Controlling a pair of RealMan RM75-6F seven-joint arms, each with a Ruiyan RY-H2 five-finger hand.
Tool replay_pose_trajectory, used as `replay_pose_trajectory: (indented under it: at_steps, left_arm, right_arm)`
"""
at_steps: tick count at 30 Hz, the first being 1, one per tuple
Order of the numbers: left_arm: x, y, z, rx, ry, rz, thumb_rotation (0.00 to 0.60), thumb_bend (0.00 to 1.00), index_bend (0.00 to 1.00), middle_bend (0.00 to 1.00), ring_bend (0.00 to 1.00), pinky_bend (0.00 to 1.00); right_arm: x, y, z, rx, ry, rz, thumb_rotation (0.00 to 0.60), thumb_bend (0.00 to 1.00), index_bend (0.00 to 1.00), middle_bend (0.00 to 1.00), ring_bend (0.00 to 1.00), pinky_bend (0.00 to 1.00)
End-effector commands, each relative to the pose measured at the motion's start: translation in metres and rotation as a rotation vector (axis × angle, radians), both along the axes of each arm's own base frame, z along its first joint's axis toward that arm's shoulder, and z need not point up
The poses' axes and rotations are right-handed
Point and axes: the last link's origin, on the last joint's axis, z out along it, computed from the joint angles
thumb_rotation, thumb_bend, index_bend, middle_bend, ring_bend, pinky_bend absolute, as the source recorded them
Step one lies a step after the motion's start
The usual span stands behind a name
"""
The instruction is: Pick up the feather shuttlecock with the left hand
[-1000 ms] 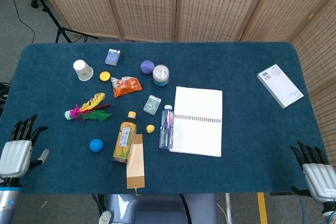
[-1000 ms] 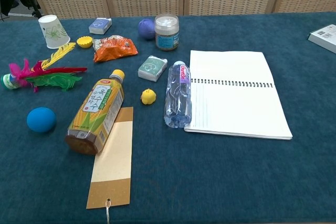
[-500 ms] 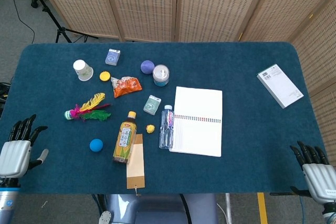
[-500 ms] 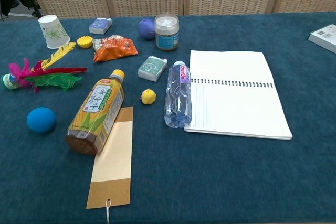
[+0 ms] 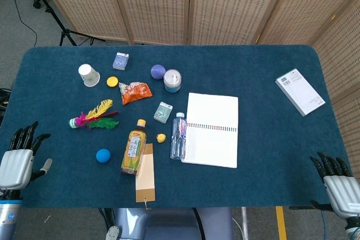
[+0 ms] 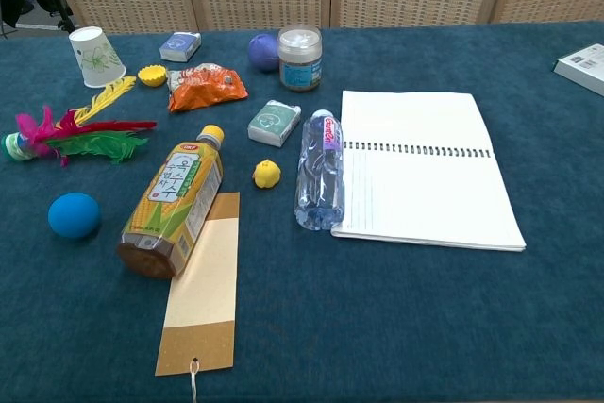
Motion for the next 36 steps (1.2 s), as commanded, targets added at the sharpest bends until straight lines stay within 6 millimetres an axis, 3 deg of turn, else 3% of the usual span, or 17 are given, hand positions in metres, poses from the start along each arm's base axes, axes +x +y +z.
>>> replay_pose_trajectory:
  at_steps: [1, 10, 14, 20, 36]
  left_arm:
    - [0.004, 0.007, 0.0, -0.001, 0.001, 0.0, 0.6, 0.3, 0.25, 0.0, 0.0, 0.0]
    - [0.037, 0.061, -0.013, -0.075, -0.039, 0.01, 0.6, 0.3, 0.28, 0.0, 0.0, 0.0]
    - [0.059, 0.09, -0.029, -0.112, -0.001, -0.001, 0.6, 0.3, 0.3, 0.0, 0.0, 0.0]
    - [0.075, 0.117, -0.05, -0.142, 0.023, 0.031, 0.6, 0.3, 0.33, 0.0, 0.0, 0.0]
    - [0.073, 0.154, -0.07, -0.138, 0.08, 0.133, 0.6, 0.32, 0.42, 0.0, 0.0, 0.0]
  right_arm:
    - [0.0, 0.0, -0.001, 0.005, 0.0, 0.0, 0.6, 0.0, 0.0, 0.0, 0.0, 0.0]
    - [0.002, 0.001, -0.003, 0.017, -0.004, 0.003, 0.6, 0.0, 0.0, 0.0, 0.0, 0.0]
    - [0.002, 0.002, -0.002, 0.017, -0.01, 0.002, 0.6, 0.0, 0.0, 0.0, 0.0, 0.0]
    - [0.001, 0.002, -0.003, 0.025, -0.017, -0.003, 0.6, 0.0, 0.0, 0.0, 0.0, 0.0]
    - [-0.002, 0.001, -0.002, 0.025, -0.027, -0.012, 0.6, 0.0, 0.0, 0.0, 0.0, 0.0]
